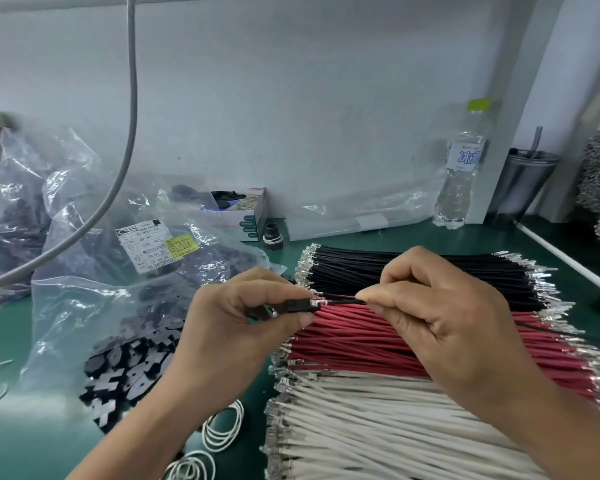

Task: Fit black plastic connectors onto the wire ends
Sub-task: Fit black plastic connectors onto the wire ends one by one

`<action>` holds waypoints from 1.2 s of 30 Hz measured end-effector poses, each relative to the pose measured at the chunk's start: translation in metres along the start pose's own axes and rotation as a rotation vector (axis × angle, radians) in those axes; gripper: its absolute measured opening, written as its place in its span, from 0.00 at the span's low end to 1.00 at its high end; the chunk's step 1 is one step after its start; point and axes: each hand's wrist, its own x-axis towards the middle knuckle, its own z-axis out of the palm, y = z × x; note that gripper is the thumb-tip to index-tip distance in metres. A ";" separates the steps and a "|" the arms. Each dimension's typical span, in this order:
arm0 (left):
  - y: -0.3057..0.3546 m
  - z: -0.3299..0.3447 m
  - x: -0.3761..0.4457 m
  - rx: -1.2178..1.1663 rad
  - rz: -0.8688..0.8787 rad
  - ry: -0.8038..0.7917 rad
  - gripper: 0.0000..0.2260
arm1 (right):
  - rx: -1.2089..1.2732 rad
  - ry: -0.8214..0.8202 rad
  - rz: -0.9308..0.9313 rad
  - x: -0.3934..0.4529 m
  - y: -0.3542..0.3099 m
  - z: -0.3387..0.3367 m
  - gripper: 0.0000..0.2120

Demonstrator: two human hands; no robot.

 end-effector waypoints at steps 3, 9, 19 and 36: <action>0.002 -0.001 0.000 -0.081 -0.044 0.010 0.08 | 0.087 -0.014 0.019 0.000 0.000 0.001 0.10; 0.003 -0.002 0.000 -0.055 -0.067 -0.098 0.09 | 0.141 -0.043 0.050 0.001 0.000 -0.003 0.09; 0.010 0.003 -0.003 0.144 0.023 -0.049 0.10 | 0.144 -0.060 0.136 -0.001 -0.006 0.006 0.09; 0.016 0.010 -0.007 0.213 0.079 -0.029 0.09 | 0.057 -0.024 0.016 0.001 -0.017 0.011 0.07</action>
